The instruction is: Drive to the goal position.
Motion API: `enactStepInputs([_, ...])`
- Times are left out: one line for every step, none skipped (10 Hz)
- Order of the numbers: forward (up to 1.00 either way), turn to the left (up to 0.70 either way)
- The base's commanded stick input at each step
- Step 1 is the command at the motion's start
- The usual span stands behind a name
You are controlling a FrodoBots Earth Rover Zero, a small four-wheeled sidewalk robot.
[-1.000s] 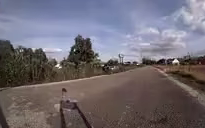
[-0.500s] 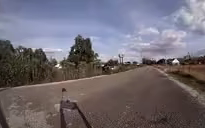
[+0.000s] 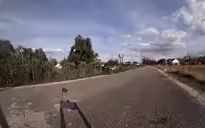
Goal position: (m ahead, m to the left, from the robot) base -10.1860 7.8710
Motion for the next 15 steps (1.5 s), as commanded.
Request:
enactStepInputs([0.0, 0.0])
enactStepInputs([0.03, 0.0])
enactStepInputs([0.04, 0.0])
enactStepInputs([0.04, 0.0])
enactStepInputs([0.01, 0.0])
enactStepInputs([0.0, 0.0])
enactStepInputs([0.03, 0.0])
enactStepInputs([0.04, 0.0])
enactStepInputs([0.03, 0.0])
enactStepInputs([0.0, 0.0])
enactStepInputs([0.0, 0.0])
enactStepInputs([0.0, 0.0])
enactStepInputs([0.0, 0.0])
enactStepInputs([0.04, 0.0])
enactStepInputs([0.0, 0.0])
